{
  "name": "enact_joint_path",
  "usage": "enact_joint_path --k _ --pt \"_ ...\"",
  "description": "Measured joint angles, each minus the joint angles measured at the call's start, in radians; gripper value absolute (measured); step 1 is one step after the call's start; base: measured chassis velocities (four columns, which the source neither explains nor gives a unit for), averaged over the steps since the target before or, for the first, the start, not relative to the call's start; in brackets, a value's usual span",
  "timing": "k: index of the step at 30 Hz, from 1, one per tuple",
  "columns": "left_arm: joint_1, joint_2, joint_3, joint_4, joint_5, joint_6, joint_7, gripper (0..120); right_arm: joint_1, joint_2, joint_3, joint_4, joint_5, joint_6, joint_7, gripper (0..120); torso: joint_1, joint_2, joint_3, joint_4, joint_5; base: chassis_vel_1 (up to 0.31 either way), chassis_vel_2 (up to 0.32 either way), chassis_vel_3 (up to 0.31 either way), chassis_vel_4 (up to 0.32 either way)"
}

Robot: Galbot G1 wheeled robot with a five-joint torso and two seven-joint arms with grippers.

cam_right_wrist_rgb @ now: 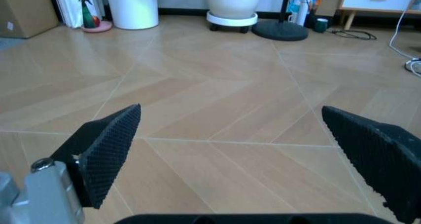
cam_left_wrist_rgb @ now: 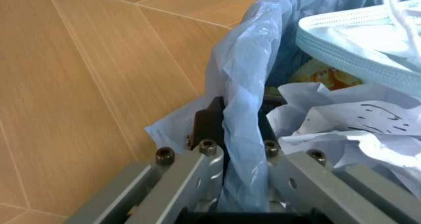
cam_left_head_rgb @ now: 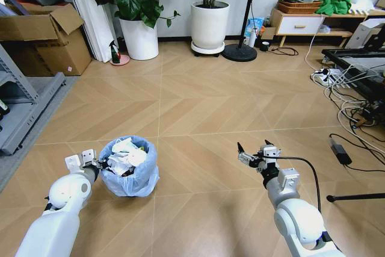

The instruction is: Pick up the trash bin and place the garbage on the floor into it.

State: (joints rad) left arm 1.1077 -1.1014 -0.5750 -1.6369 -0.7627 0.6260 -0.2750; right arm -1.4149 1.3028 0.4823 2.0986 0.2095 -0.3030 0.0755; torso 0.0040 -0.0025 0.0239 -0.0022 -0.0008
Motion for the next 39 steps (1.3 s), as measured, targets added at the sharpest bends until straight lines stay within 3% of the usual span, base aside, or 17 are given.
enact_joint_path --k 8,10,16,22,27,29,38,39 --pt "-0.001 -0.002 0.001 0.006 0.001 -0.003 0.01 14 0.001 -0.002 0.002 0.002 0.005 0.0 0.0 100 0.0 0.0 0.0 0.0 0.0 0.0 0.0 0.0 0.0" --pt "0.0 -0.004 0.002 0.006 0.002 -0.004 0.014 26 0.002 -0.002 0.002 0.002 0.006 0.0 0.001 100 0.0 0.0 0.0 0.0 0.0001 0.0 0.0 0.0 0.0" --pt "0.001 -0.004 0.002 0.006 0.003 -0.008 0.02 43 0.004 -0.002 0.003 0.002 0.007 0.0 0.001 100 0.0 0.0 0.0 0.0 0.0 0.0 0.0 0.0 0.0" --pt "0.002 0.0 -0.008 -0.005 -0.001 -0.013 0.019 70 0.008 -0.002 0.002 -0.002 0.008 0.001 0.001 100 0.0 0.0 0.0 0.0 -0.0001 0.0 0.0 0.0 0.0" --pt "0.006 0.005 -0.021 -0.013 -0.006 -0.015 0.018 83 0.008 -0.001 0.002 -0.003 0.008 0.001 0.001 100 0.0 0.0 0.0 0.0 -0.0001 0.0 0.0 0.0 0.0" --pt "0.013 0.011 -0.036 -0.034 -0.017 -0.021 0.014 98 0.008 -0.001 0.002 -0.005 0.009 0.002 0.001 100 0.0 0.0 0.0 0.0 0.0 0.0 0.0 0.0 0.0" --pt "0.03 0.011 -0.069 -0.107 -0.028 -0.088 -0.032 100 0.014 0.0 0.015 0.005 0.025 -0.003 0.009 100 0.0 0.0 0.0 0.0001 -0.0001 0.0 0.0 0.0 0.0" --pt "0.044 0.005 -0.081 -0.156 0.0 -0.148 -0.038 100 0.01 -0.004 0.031 0.017 0.034 -0.006 0.009 100 0.0 0.0 0.0 0.0 0.0 0.0 0.0 0.0 0.0"
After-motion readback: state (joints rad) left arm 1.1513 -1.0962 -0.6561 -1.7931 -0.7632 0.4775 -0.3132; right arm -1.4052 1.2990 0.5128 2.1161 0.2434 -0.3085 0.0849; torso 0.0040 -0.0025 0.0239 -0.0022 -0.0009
